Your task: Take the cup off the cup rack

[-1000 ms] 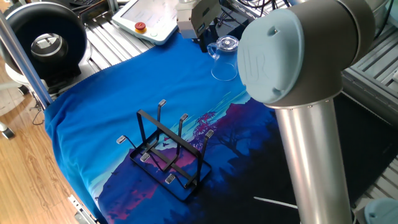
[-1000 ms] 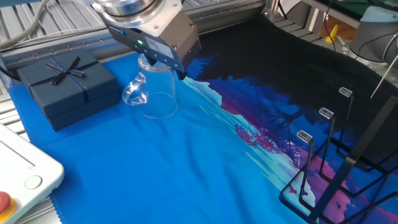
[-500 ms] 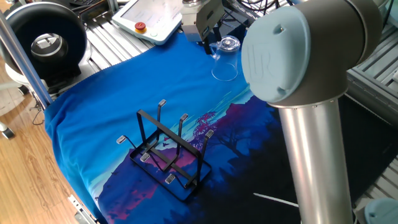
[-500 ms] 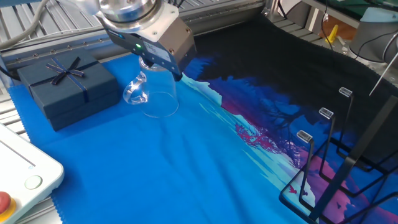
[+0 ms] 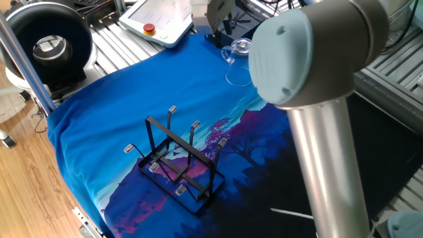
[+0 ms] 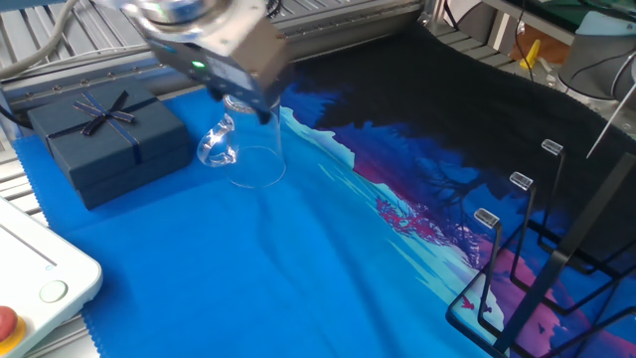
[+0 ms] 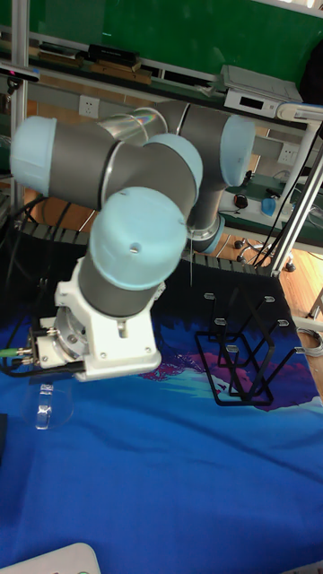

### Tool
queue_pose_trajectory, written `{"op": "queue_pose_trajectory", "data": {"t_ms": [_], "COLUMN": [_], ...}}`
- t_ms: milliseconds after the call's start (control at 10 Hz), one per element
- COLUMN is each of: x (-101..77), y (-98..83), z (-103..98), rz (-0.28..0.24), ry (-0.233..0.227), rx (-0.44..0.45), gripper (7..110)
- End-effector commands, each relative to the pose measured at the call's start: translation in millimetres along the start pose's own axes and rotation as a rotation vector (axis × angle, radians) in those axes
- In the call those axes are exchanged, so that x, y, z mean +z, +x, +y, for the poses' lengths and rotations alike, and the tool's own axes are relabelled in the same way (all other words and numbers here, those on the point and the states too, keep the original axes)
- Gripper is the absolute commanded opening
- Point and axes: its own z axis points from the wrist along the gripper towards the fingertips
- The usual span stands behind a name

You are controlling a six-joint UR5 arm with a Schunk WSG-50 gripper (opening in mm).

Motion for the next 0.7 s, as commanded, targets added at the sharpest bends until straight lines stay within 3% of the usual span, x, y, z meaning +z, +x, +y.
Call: {"op": "queue_pose_trajectory", "data": {"t_ms": [0,200,300,400,500,600], "x": [-17.5,-16.4,-9.9,-9.5,-11.4,-12.7], "y": [-34.0,-40.6,-43.5,-50.9,-51.1,-51.8], "z": [-8.5,-3.5,-23.3,-33.5,-38.9,-42.5], "rz": [-0.101,-0.106,-0.107,-0.129,-0.121,-0.118], "ry": [-0.12,-0.149,-0.077,-0.045,-0.022,-0.007], "rx": [0.051,0.123,0.138,0.145,0.167,0.188], "gripper": [44,44,44,44,22,22]}}
